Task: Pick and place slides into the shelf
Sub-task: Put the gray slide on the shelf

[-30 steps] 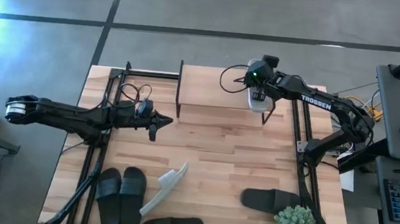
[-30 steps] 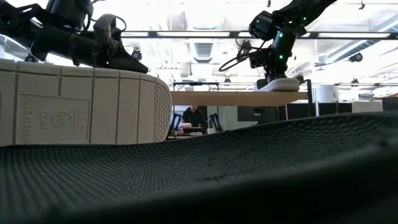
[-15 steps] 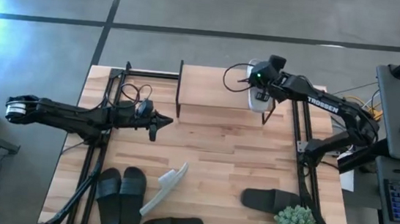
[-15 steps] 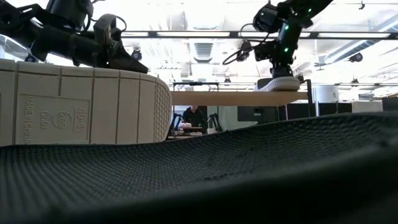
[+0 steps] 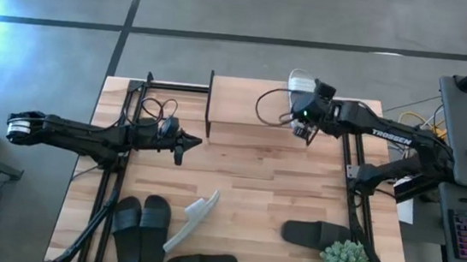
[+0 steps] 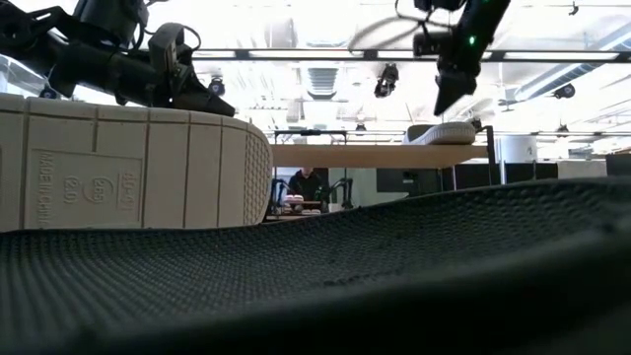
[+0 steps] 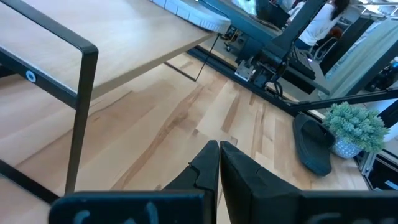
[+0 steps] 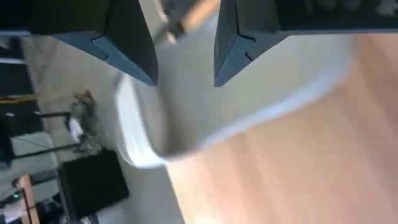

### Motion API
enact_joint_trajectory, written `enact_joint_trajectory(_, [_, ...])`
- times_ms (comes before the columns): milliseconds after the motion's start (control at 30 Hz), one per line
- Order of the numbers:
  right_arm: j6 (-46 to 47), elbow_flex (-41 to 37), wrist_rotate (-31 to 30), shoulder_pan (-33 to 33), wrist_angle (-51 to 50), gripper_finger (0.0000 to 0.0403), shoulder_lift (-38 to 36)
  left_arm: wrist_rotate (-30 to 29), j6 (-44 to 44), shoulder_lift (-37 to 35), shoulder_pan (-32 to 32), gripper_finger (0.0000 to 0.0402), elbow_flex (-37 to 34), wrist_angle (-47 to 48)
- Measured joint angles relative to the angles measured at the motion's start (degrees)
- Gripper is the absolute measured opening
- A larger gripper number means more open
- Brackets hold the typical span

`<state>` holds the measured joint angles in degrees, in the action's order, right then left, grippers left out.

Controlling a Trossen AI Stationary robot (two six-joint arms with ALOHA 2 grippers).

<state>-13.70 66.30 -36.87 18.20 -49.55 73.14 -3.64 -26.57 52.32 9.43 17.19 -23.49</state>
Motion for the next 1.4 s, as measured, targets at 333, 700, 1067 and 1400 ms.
enact_joint_trajectory(333, [43.3, 0.0, 10.2, -18.3, 0.2, 0.0146, 0.2, 11.7, -1.6, 1.0, 0.1, 0.0, 0.0, 0.1])
enact_joint_trajectory(700, [63.4, 0.0, 19.5, -33.2, 1.6, 0.0146, 4.5, 24.5, 7.0, 3.9, -0.8, 0.0, 5.7, 3.7])
enact_joint_trajectory(1067, [91.4, 1.0, 15.1, -48.1, 2.1, 0.0146, 5.7, 22.9, 29.7, 6.3, -11.3, 0.0, 14.4, 37.9])
enact_joint_trajectory(1400, [100.3, 1.8, 9.9, -51.7, -1.2, 0.0146, 7.0, -4.2, 14.9, -0.1, -33.4, 0.0, 12.4, 42.1])
